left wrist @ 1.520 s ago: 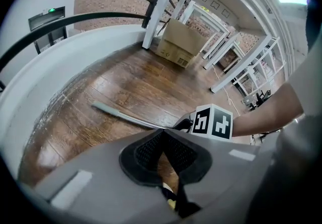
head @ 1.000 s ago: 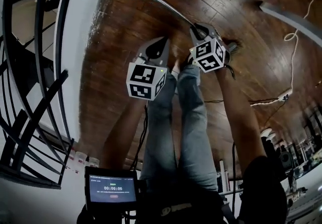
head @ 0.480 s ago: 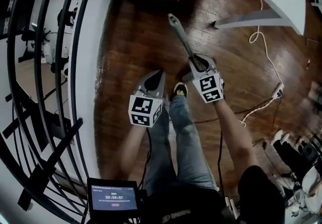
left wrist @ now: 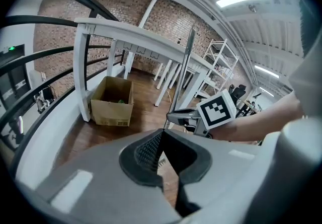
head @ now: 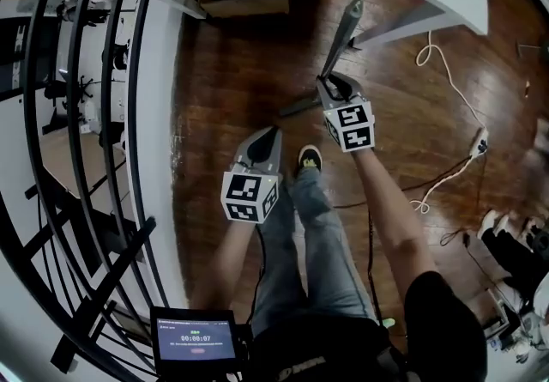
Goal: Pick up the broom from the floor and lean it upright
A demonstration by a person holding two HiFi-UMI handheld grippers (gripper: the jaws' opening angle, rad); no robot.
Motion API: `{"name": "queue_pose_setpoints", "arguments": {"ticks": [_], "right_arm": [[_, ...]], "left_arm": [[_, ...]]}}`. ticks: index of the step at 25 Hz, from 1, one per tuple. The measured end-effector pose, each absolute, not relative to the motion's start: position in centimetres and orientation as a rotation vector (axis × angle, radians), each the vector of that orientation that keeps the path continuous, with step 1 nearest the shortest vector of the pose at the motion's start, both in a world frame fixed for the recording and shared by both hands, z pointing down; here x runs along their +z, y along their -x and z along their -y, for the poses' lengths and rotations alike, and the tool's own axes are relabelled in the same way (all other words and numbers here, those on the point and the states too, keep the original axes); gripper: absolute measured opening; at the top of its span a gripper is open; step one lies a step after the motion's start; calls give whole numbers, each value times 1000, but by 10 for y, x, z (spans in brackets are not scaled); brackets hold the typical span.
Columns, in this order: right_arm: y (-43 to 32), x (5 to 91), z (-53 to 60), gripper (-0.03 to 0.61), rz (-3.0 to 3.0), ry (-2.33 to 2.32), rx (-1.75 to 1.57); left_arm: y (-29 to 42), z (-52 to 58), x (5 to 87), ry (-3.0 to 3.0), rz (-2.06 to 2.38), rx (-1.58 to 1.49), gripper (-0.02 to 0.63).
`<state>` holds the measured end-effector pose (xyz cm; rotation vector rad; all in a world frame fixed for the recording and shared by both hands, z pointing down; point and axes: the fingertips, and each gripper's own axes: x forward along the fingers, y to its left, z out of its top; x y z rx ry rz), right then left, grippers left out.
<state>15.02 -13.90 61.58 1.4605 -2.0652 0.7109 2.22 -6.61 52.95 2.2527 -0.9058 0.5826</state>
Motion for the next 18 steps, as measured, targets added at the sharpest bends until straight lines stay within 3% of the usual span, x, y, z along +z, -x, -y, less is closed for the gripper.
{"name": "queue_pose_setpoints", "arguments": {"ticks": [18], "right_arm": [[-181,659,208,81,1970,-1567,887]], "left_arm": [[-17,87,535,-2247,920,626,15]]}}
